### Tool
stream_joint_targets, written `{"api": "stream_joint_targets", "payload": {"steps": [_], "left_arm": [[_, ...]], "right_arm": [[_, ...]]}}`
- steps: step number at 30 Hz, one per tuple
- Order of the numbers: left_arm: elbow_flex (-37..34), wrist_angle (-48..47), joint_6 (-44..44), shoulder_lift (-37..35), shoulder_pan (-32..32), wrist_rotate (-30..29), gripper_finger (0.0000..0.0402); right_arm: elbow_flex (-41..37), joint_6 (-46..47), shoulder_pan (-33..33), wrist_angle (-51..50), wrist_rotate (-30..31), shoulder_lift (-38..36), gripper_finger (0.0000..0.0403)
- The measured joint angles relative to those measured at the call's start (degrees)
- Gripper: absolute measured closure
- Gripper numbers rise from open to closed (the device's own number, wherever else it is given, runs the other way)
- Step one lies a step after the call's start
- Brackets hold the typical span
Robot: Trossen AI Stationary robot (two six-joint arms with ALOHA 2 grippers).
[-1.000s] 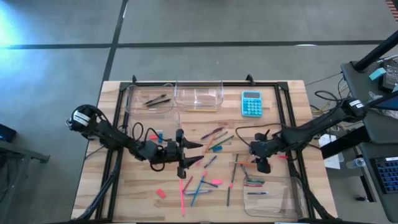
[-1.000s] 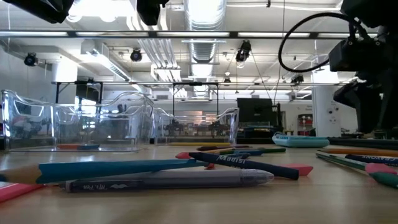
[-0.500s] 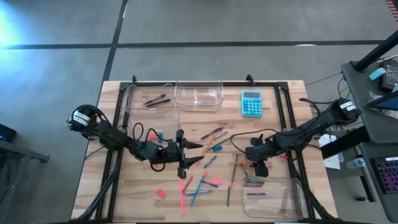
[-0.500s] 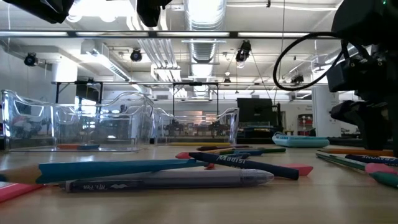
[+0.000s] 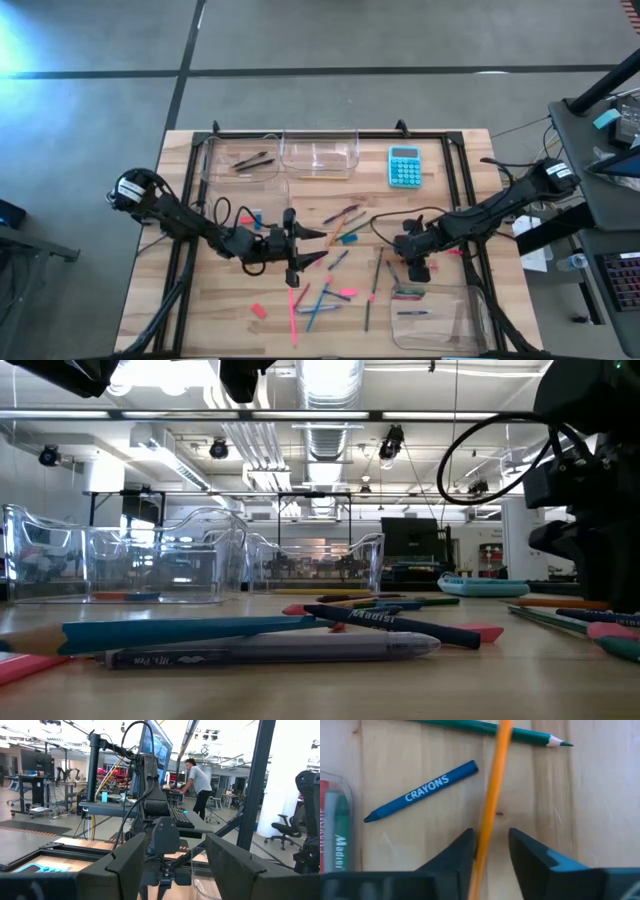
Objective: Sort crayons/erasers/pens/pencils in bins
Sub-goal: Put the yellow pencil into the top right transparent bin
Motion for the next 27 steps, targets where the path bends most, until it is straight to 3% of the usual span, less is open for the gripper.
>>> {"api": "stream_joint_targets", "payload": {"steps": [7, 16, 22, 27], "left_arm": [[0.0, 0.0, 0.0, 0.0, 0.0, 0.0, 0.021], [0.0, 0.1, 0.0, 0.0, 0.0, 0.0, 0.021], [0.0, 1.2, 0.1, -0.4, 0.0, 0.3, 0.021], [-0.3, 1.2, 0.2, -3.1, -0.1, 5.0, 0.021]], "right_arm": [[0.8, 0.1, -0.2, -1.8, -0.3, -0.5, 0.0382], [11.1, -4.2, -0.8, -13.2, 7.0, -4.0, 0.0386], [20.7, -17.0, -5.4, -9.2, 13.3, -4.6, 0.0388], [26.9, -29.9, -14.9, 2.4, 13.0, -2.2, 0.0388]]}}
